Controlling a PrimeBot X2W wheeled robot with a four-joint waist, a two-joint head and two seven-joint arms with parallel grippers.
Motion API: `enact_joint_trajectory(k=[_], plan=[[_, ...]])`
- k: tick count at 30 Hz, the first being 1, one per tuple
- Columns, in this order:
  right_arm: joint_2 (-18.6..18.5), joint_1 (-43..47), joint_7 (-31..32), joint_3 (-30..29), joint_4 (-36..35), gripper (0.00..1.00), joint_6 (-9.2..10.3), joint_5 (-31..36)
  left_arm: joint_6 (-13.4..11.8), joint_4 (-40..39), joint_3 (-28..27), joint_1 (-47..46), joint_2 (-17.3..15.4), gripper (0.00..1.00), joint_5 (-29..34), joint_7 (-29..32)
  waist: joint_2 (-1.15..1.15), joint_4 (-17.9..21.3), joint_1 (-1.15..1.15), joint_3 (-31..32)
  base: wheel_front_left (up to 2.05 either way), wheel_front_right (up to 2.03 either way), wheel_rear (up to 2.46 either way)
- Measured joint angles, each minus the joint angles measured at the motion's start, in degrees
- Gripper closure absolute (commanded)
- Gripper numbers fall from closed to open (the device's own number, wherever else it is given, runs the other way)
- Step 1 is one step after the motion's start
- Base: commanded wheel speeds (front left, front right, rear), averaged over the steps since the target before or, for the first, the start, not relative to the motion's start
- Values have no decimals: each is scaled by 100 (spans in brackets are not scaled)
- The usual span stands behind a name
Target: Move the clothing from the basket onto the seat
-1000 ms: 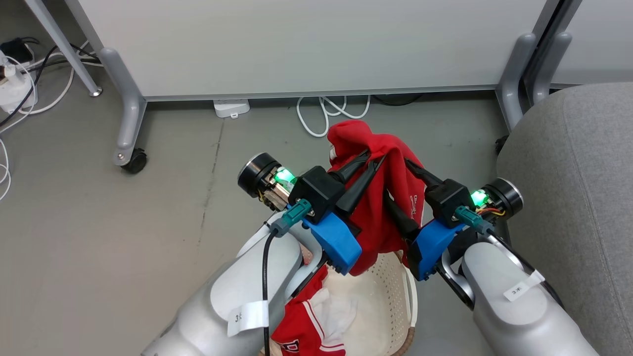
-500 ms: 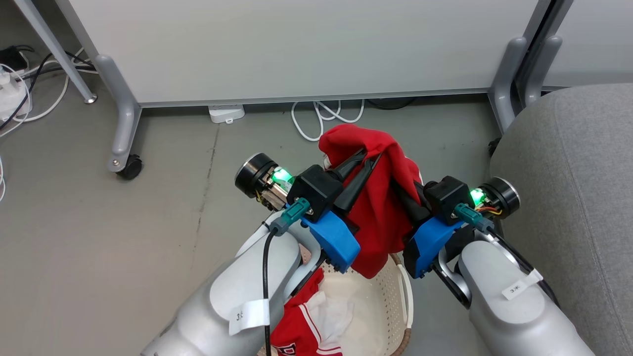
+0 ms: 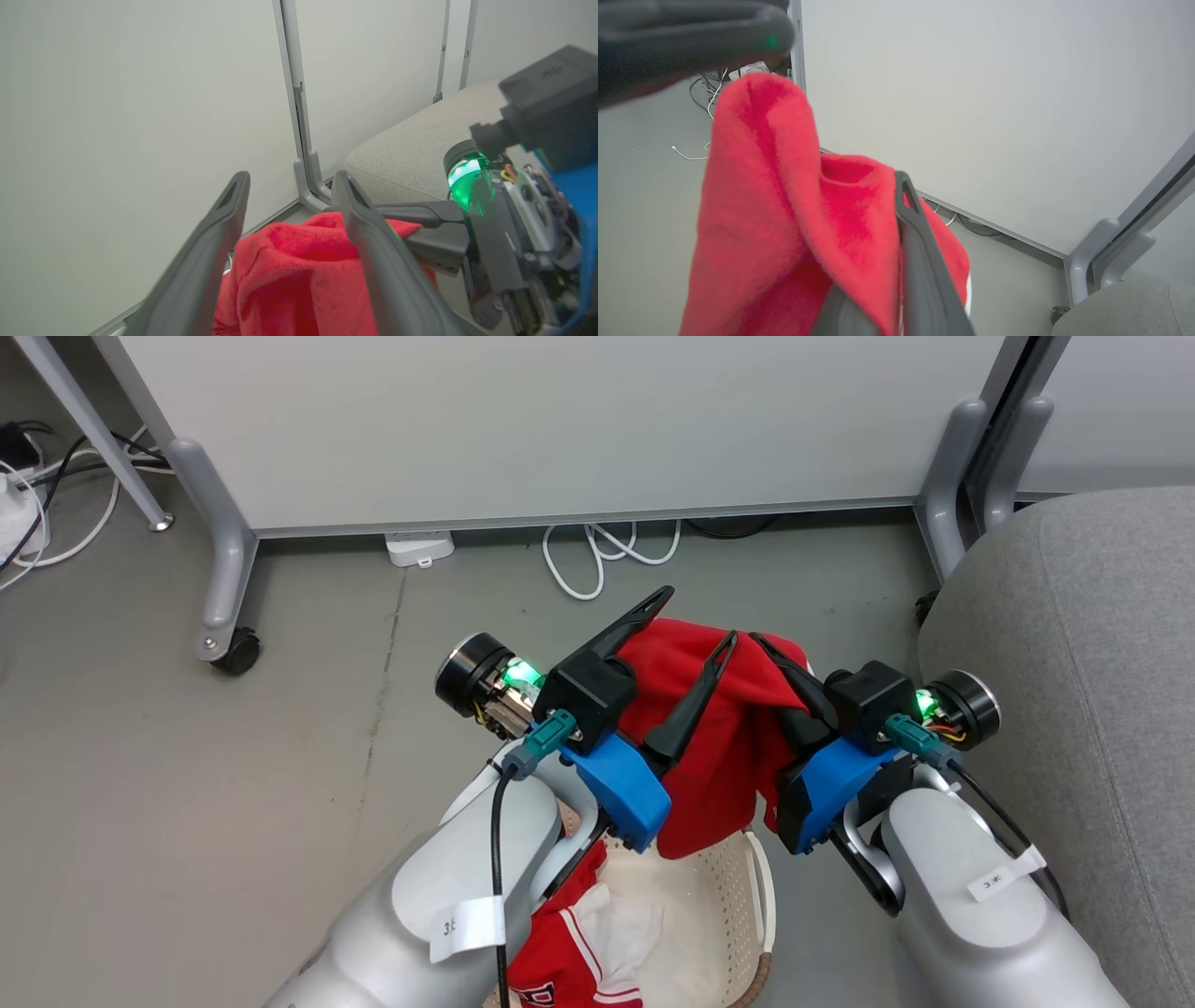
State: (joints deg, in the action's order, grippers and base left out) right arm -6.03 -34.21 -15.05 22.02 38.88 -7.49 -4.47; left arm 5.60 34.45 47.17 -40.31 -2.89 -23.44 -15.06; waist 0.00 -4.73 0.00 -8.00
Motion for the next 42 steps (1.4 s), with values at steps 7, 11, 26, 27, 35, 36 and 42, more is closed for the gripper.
enact_joint_trajectory(k=[7, 11, 26, 27, 35, 36, 42], plan=[[-15, 136, 0, -185, -165, 100, 0, -33, -52, 0, -22, 7, 0, 0, 75, -1, 0, 79, 0, 11, 0, 0, 0], [-12, 191, 0, -294, -330, 100, 0, -49, -59, -37, -44, 49, -10, 0, 133, -1, 0, 209, 0, 7, 0, 0, 0], [-163, 553, 1, -945, -1230, 100, 0, -177, -101, -199, -126, 193, -66, 0, 331, -1, 0, 1126, 0, -196, 0, 0, 0], [-168, 590, 0, -1021, -1307, 100, 0, -190, -101, -203, -127, 197, -68, 0, 342, 0, 0, 1201, 0, -216, 0, 0, 0], [-324, 956, 1, -1410, -1820, 100, 0, -263, -66, -225, -125, 201, -55, 0, 428, -1, 0, 1771, 0, -352, 0, 0, 0], [-359, 1011, 0, -1458, -1879, 100, 0, -265, -54, -225, -120, 203, -55, 0, 432, -1, 0, 1837, 0, -367, 0, 0, 0], [-450, 1316, 1, -1901, -2157, 100, 0, -289, -21, -211, -58, 240, -37, 0, 488, -1, 0, 2207, 0, -451, 0, 0, 0]])
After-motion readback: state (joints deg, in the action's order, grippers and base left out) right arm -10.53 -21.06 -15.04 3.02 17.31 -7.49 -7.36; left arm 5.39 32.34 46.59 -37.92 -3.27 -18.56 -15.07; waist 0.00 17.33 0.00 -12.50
